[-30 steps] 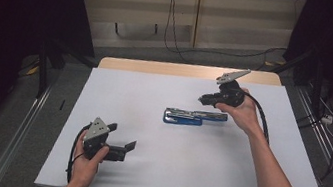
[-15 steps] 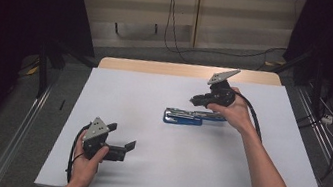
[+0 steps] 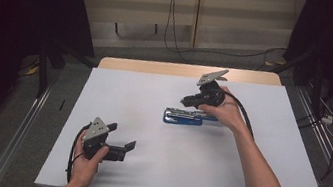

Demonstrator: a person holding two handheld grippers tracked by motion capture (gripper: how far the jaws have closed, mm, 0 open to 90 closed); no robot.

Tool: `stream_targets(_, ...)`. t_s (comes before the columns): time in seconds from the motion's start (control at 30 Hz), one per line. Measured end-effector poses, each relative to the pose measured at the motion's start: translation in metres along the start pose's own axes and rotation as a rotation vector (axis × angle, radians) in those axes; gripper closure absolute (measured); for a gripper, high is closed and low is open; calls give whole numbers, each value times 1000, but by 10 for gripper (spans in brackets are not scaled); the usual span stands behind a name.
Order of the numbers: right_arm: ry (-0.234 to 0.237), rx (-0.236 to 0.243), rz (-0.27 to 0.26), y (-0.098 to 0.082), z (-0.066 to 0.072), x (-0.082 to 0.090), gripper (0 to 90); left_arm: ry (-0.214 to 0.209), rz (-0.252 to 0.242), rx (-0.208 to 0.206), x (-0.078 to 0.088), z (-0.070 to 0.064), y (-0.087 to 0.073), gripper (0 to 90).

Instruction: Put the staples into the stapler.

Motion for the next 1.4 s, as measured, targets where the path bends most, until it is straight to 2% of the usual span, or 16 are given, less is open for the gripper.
stream_targets(0.4, 29, 15, -11, 3, 10, -13, 793, 4, -2, 0, 0, 0, 0, 49)
stream_targets(0.73, 56, 68, -3, 15, 19, -25, 793, 0, -3, -3, 1, 1, 0, 49)
stream_targets(1.2, 65, 124, 44, 4, 14, -35, 793, -3, -1, -1, 1, 1, 0, 49)
stream_targets(1.4, 75, 167, 48, 1, 14, -37, 793, -1, -1, -6, 1, 1, 0, 49)
Point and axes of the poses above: each handheld gripper's, and its own axes: x roughly backward along the jaws, y roughly out of its top, z roughly to its left, the point moved 5 cm from there along -x, roughly forward along the jaws, and after that the axes turned 13 degrees about -y, right-handed, at the moved point
